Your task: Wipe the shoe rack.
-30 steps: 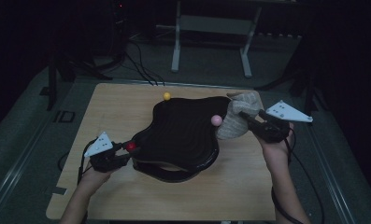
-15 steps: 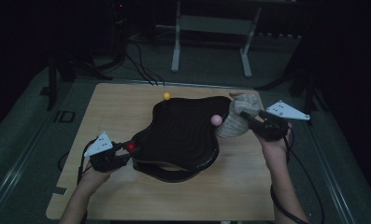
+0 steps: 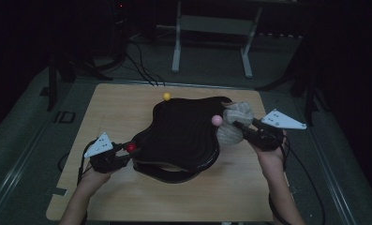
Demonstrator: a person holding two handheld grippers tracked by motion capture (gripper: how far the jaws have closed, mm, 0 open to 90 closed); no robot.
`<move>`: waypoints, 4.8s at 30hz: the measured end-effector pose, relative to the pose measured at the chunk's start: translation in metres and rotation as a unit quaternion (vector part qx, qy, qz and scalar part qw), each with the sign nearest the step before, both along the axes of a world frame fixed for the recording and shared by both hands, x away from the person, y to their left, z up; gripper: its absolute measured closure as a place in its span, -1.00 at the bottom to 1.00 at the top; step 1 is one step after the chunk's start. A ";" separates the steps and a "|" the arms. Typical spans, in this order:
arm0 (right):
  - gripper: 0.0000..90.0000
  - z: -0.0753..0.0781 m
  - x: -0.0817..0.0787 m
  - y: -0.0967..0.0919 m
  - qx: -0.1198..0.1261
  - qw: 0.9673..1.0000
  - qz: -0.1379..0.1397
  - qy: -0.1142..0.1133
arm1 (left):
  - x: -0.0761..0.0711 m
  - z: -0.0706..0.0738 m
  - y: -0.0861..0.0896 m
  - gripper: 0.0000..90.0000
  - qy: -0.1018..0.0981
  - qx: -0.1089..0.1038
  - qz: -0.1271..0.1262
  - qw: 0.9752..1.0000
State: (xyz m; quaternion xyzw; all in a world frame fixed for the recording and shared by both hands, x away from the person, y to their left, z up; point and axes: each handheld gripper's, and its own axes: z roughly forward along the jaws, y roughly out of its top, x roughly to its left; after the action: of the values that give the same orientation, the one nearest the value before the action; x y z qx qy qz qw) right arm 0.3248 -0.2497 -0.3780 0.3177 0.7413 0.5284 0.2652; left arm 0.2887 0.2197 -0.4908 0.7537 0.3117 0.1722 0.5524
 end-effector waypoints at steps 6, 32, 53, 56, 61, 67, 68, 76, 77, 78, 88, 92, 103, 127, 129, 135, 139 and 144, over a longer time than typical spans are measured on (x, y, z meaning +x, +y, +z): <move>0.48 -0.013 -0.003 0.005 -0.009 1.000 0.009 0.022 | -0.001 0.000 0.000 0.33 -0.001 0.001 0.001 1.000; 0.49 -0.010 -0.052 0.009 -0.002 0.993 0.114 0.040 | -0.002 0.001 -0.002 0.33 -0.001 0.008 0.007 1.000; 0.48 0.007 -0.095 0.009 -0.030 0.990 0.140 -0.004 | -0.001 0.001 -0.001 0.33 0.000 0.006 0.003 1.000; 0.48 -0.005 -0.089 0.013 -0.036 0.989 0.140 0.015 | -0.001 0.001 0.000 0.33 0.001 0.006 0.002 1.000; 0.48 0.002 -0.083 0.003 -0.024 0.991 0.128 0.011 | -0.001 0.001 0.000 0.33 0.000 0.006 0.001 1.000; 0.47 0.025 -0.076 0.003 -0.013 0.993 0.119 -0.023 | 0.000 0.001 0.000 0.33 0.000 0.005 0.000 1.000; 0.48 0.024 -0.067 0.008 -0.015 0.992 0.122 -0.019 | 0.000 0.001 0.000 0.33 0.000 0.004 0.000 1.000; 0.49 -0.004 -0.043 0.011 -0.014 0.994 0.107 0.032 | -0.001 0.001 0.000 0.33 0.000 0.006 0.000 1.000; 0.49 0.000 -0.043 0.011 -0.016 0.993 0.111 0.029 | -0.001 0.001 0.000 0.33 0.000 0.005 0.001 1.000; 0.49 0.005 -0.045 0.012 -0.015 0.993 0.114 0.022 | -0.001 0.001 0.000 0.33 0.000 0.005 0.002 1.000; 0.50 -0.001 -0.032 0.017 -0.019 0.992 0.115 0.038 | -0.001 0.001 -0.001 0.33 -0.002 0.009 0.005 1.000; 0.49 0.010 -0.034 0.016 -0.011 0.992 0.123 0.026 | -0.001 0.001 0.000 0.33 -0.002 0.010 0.004 1.000; 0.51 -0.003 -0.024 0.016 0.007 0.991 0.125 0.048 | -0.002 0.002 -0.001 0.33 -0.002 0.010 0.006 1.000; 0.49 -0.011 -0.073 0.011 -0.013 0.992 0.122 0.036 | -0.003 0.002 -0.001 0.33 -0.003 0.013 0.007 1.000; 0.49 -0.004 -0.079 0.012 -0.012 0.991 0.131 0.025 | -0.003 0.002 -0.001 0.33 -0.002 0.013 0.007 1.000; 0.49 0.006 -0.094 0.024 -0.012 0.985 0.170 0.007 | -0.003 0.002 -0.001 0.33 -0.002 0.011 0.008 1.000; 0.50 -0.004 -0.091 0.020 -0.014 0.989 0.148 0.015 | -0.003 0.002 -0.001 0.33 -0.002 0.012 0.007 1.000; 0.49 0.004 -0.089 0.014 -0.007 0.989 0.150 0.013 | -0.002 0.002 0.000 0.33 -0.003 0.013 0.003 1.000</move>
State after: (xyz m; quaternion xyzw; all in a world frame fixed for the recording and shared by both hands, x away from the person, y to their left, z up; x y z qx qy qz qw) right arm 0.2358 -0.2359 -0.3741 0.2078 0.7878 0.5525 0.1758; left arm 0.2863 0.2194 -0.4889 0.7589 0.3102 0.1805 0.5434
